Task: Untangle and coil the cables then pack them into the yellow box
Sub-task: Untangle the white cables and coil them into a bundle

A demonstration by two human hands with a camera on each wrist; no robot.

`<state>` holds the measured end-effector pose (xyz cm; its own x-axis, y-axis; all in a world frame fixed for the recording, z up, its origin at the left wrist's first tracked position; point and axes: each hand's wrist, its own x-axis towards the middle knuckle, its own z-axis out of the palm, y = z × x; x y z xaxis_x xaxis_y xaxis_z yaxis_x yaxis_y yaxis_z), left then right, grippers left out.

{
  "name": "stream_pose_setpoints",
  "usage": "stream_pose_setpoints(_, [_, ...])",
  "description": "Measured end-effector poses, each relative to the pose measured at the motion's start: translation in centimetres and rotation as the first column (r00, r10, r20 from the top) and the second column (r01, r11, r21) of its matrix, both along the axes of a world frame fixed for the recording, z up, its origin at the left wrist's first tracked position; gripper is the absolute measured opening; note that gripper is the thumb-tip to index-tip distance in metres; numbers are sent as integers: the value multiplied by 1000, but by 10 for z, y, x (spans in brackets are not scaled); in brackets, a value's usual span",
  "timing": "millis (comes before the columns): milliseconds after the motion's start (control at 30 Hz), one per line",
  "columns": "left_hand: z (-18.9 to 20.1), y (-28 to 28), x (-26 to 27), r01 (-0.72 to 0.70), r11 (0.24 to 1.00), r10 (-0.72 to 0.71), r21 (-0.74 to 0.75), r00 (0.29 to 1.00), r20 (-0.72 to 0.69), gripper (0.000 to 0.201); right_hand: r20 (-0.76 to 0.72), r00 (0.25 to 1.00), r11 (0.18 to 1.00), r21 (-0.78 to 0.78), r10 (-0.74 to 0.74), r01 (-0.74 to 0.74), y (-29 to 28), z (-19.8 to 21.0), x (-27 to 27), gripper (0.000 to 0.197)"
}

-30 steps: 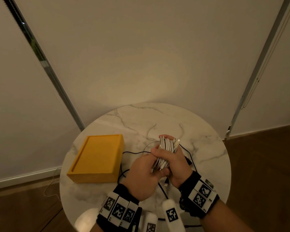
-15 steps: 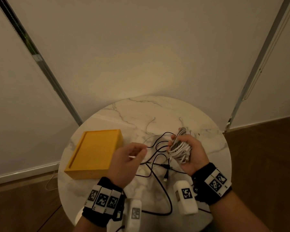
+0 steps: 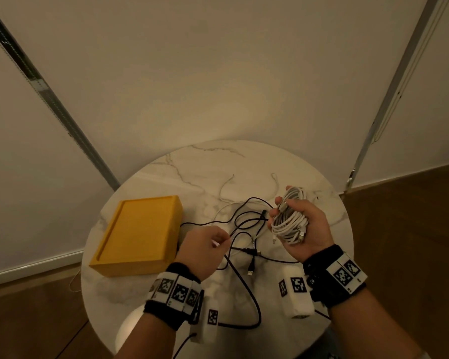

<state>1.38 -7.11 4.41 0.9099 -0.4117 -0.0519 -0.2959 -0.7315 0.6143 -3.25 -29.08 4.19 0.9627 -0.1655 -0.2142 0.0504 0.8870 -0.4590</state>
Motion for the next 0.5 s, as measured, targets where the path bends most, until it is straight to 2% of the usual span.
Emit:
stream_pose_setpoints(33, [-1, -9, 1, 36, 998, -37, 54, 999, 8, 15, 6, 1000, 1000, 6, -7, 7, -1, 0, 0, 57])
stream_pose_setpoints(100, [-8, -30, 3, 107, 978, -113, 178, 993, 22, 20, 3, 1000, 999, 16, -29, 29, -3, -2, 1, 34])
stream_pose_setpoints(133, [-12, -41, 5, 129, 959, -138, 253, 990, 17, 21, -6, 999, 999, 16, -37, 37, -4, -2, 1, 23])
stream_pose_setpoints(200, [-23, -58, 8, 142, 895, -151, 422, 988, -12, 23, -17, 999, 999, 15, -50, 50, -5, -1, 0, 14])
stream_pose_setpoints(233, [-29, -63, 11, 144, 846, -153, 514, 988, -24, 23, -14, 999, 998, 24, -49, 50, -7, -1, 0, 15])
stream_pose_setpoints(333, [-44, -66, 15, 144, 705, -162, 695, 986, -40, 25, 6, 998, 997, 47, -58, 58, -14, -3, -1, 52])
stream_pose_setpoints(367, [-49, -64, 15, 141, 690, -159, 710, 986, -41, 27, 4, 998, 997, 48, -64, 64, -16, -3, -2, 52])
stream_pose_setpoints(500, [-58, -58, 13, 141, 698, -173, 702, 985, -26, 32, -34, 996, 994, 72, -78, 80, -21, -6, -3, 28])
